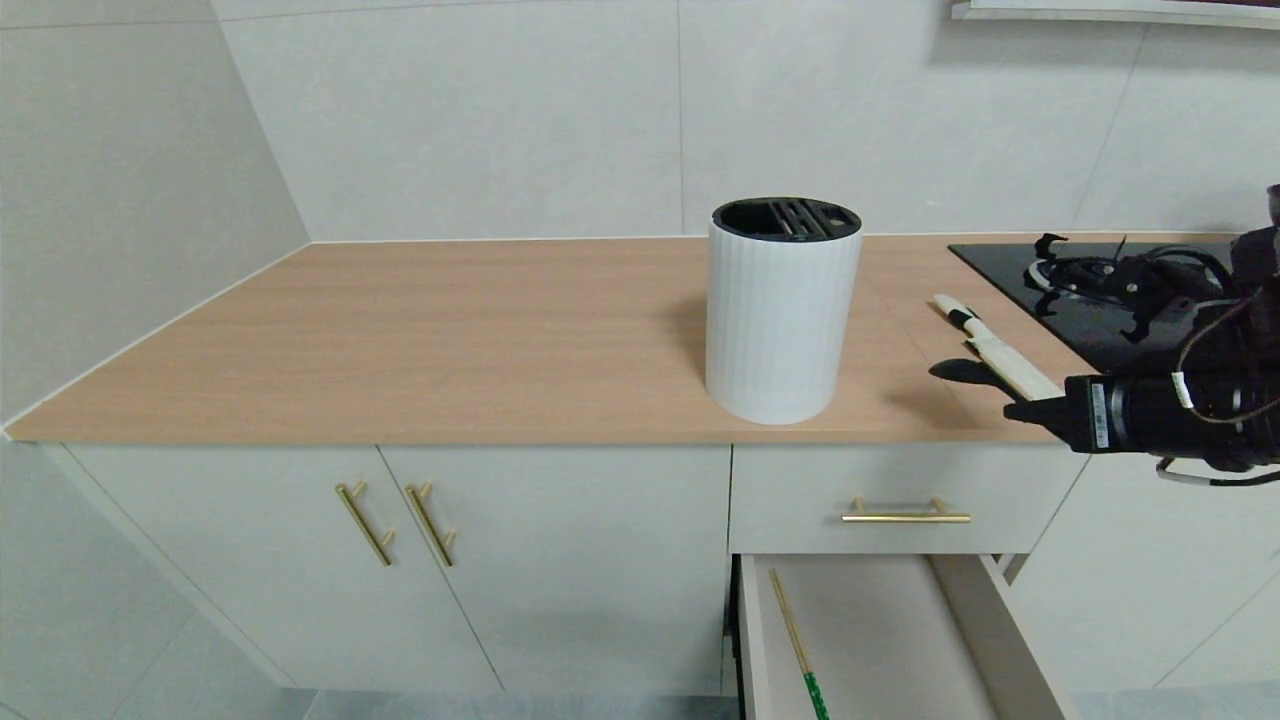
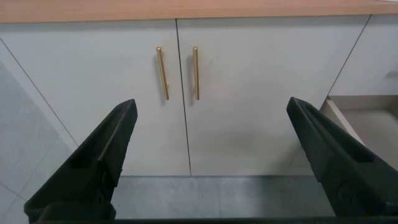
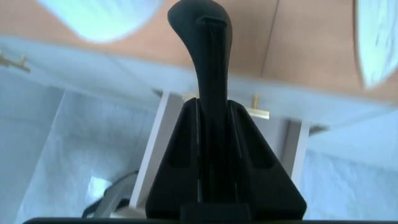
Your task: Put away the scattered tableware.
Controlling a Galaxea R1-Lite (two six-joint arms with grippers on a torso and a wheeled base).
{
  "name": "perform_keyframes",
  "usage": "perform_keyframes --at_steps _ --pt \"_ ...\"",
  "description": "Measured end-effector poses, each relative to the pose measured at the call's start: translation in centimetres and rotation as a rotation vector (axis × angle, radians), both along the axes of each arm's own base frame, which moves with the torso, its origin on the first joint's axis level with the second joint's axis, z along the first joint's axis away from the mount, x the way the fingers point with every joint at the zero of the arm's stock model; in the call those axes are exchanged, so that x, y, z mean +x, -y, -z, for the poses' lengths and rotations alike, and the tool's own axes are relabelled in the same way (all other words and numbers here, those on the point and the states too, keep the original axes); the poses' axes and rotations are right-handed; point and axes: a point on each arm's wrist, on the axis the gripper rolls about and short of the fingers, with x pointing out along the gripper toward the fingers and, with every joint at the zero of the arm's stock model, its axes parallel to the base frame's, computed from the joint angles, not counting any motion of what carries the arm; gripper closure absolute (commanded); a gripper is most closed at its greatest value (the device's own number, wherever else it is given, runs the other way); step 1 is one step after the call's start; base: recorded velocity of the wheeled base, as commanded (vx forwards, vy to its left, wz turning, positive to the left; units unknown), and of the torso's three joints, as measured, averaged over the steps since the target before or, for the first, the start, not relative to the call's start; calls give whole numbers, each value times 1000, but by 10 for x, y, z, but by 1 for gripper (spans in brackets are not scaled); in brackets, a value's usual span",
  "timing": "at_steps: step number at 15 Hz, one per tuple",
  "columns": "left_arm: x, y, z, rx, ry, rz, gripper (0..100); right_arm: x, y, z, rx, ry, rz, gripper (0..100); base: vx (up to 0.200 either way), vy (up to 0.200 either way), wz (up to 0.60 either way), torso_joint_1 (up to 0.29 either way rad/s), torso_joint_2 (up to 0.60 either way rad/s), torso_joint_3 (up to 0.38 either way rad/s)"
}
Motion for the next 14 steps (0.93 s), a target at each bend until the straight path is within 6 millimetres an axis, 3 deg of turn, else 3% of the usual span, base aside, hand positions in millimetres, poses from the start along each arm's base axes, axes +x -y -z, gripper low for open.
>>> perform_keyframes --at_steps 5,11,14 --pt "0 0 0 0 0 0 0 -17 2 16 -35 6 -24 100 0 0 0 0 0 0" --pt "0 0 0 0 1 0 0 -17 1 29 -51 -8 -35 100 0 0 0 -6 17 13" --pt "0 0 0 0 0 0 0 -14 1 34 -54 -27 -35 100 0 0 0 -152 362 207"
